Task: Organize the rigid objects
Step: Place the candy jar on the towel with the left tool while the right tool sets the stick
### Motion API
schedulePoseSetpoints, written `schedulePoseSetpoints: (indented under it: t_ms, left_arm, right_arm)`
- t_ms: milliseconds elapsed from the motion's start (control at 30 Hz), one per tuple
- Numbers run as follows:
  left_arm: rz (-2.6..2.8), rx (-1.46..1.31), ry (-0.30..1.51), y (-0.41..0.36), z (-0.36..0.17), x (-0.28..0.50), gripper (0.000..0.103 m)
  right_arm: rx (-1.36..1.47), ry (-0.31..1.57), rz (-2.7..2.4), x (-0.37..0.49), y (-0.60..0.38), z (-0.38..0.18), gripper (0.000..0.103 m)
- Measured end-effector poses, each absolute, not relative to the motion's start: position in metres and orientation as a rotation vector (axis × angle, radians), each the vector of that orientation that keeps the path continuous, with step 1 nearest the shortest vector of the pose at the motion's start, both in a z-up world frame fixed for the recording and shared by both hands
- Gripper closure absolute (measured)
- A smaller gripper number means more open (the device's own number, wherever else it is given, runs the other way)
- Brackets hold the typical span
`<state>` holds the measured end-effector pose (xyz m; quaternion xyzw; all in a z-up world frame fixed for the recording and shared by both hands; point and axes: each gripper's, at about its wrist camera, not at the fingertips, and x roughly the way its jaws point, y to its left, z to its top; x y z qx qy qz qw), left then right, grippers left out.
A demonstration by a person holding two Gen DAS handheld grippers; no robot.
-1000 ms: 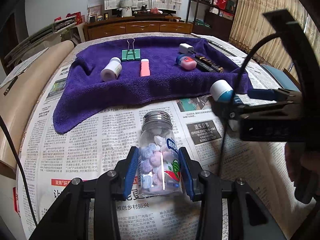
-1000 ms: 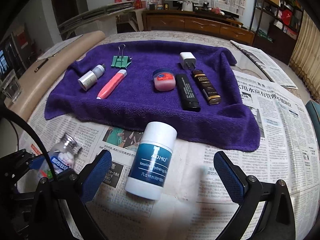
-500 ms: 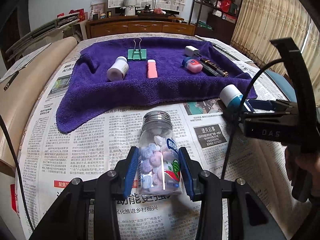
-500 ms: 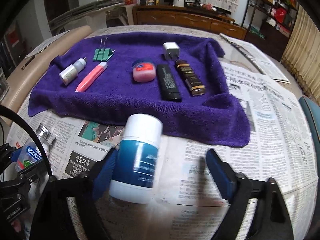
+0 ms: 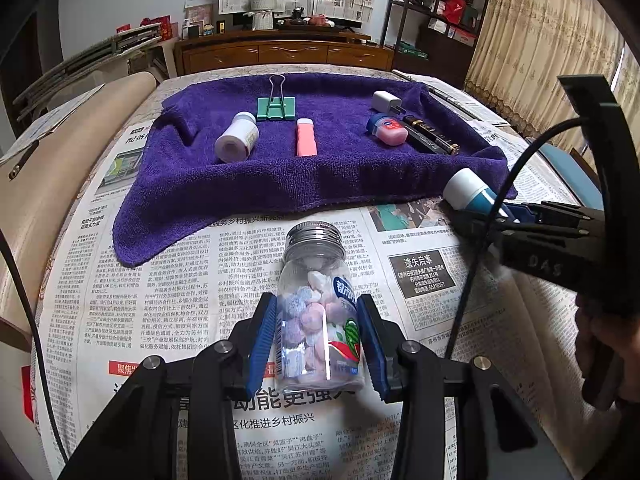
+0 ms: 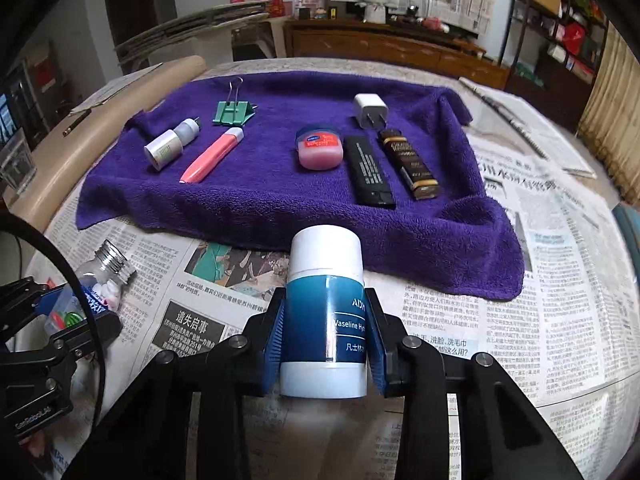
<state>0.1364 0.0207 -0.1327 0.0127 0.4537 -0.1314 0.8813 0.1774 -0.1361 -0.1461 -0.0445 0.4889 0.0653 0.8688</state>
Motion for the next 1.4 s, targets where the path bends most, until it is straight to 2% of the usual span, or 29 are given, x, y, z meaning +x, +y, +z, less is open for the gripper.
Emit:
schedulePoseSetpoints:
  t_ms: [767, 1400]
  left_arm:
    - [-0.285, -0.022, 0.914, 0.027, -0.110, 0.144, 0.064]
    - [-0.283, 0.005, 0.878, 0.029, -0.077, 0.198, 0.064]
  right_arm:
    - [0.001, 1.016, 0.223, 0.155, -0.166, -0.121, 0.067]
    - [0.013, 1.000, 0.272, 0.209, -0.165, -0.100, 0.067]
